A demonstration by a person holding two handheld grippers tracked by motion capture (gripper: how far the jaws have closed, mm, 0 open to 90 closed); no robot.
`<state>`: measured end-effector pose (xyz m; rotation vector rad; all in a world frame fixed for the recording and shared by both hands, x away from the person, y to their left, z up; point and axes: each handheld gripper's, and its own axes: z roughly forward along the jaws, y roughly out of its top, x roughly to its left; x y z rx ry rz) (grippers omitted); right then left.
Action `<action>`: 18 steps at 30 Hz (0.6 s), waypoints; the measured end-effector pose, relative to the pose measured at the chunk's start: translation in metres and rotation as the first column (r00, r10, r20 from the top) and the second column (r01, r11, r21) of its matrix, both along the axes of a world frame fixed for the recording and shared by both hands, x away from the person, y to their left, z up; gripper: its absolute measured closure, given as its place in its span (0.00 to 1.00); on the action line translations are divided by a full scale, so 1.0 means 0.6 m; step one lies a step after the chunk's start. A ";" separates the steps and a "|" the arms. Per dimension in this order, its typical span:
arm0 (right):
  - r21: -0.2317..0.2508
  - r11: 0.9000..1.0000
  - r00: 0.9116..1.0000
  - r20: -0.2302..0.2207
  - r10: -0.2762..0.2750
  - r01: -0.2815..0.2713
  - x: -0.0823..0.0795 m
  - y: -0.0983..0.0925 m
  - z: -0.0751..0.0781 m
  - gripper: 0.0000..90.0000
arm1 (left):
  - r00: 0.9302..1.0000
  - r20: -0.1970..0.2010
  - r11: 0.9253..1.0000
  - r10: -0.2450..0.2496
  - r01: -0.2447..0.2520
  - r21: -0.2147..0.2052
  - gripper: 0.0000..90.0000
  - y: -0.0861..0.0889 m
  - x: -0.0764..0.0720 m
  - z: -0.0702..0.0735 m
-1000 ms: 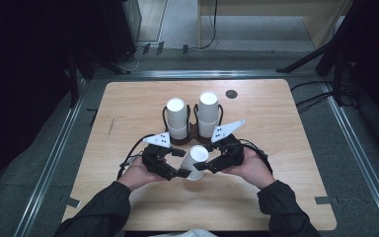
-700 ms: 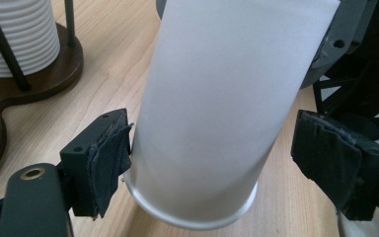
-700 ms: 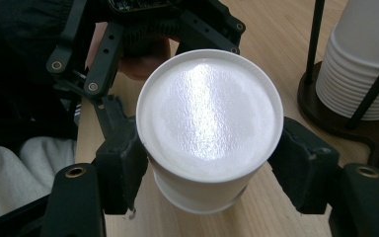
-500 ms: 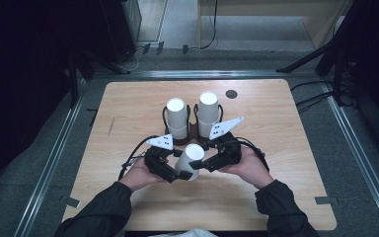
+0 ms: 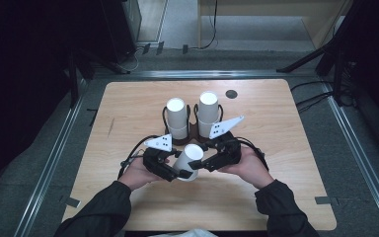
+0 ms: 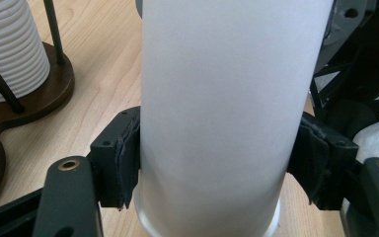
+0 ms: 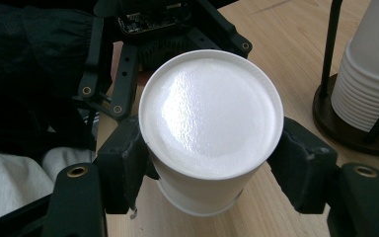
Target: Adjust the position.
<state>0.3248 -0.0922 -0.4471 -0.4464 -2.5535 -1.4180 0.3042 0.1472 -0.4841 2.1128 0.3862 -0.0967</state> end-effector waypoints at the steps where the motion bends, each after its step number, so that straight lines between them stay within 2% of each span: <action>1: -0.001 1.000 1.000 0.000 -0.001 0.001 0.000 0.000 0.000 0.39 | 1.000 -0.002 1.000 -0.001 0.001 0.004 0.33 -0.001 0.000 0.000; 6: -0.006 1.000 1.000 -0.008 0.001 -0.001 0.002 -0.001 -0.003 0.39 | 1.000 -0.011 1.000 -0.008 0.009 0.020 0.34 -0.003 0.002 0.001; 10: 0.009 1.000 1.000 -0.001 0.003 -0.003 0.002 -0.003 -0.002 0.38 | 1.000 -0.011 1.000 -0.014 0.014 0.011 0.34 -0.001 0.003 0.004; 15: 0.011 1.000 1.000 0.010 0.001 -0.001 0.003 -0.006 -0.003 0.31 | 1.000 -0.024 1.000 0.004 -0.004 0.007 0.33 0.006 0.004 0.007; 18: 0.007 1.000 1.000 0.013 0.000 0.000 0.003 -0.009 -0.005 0.31 | 0.999 -0.033 1.000 0.015 -0.015 0.002 0.33 0.016 0.007 0.012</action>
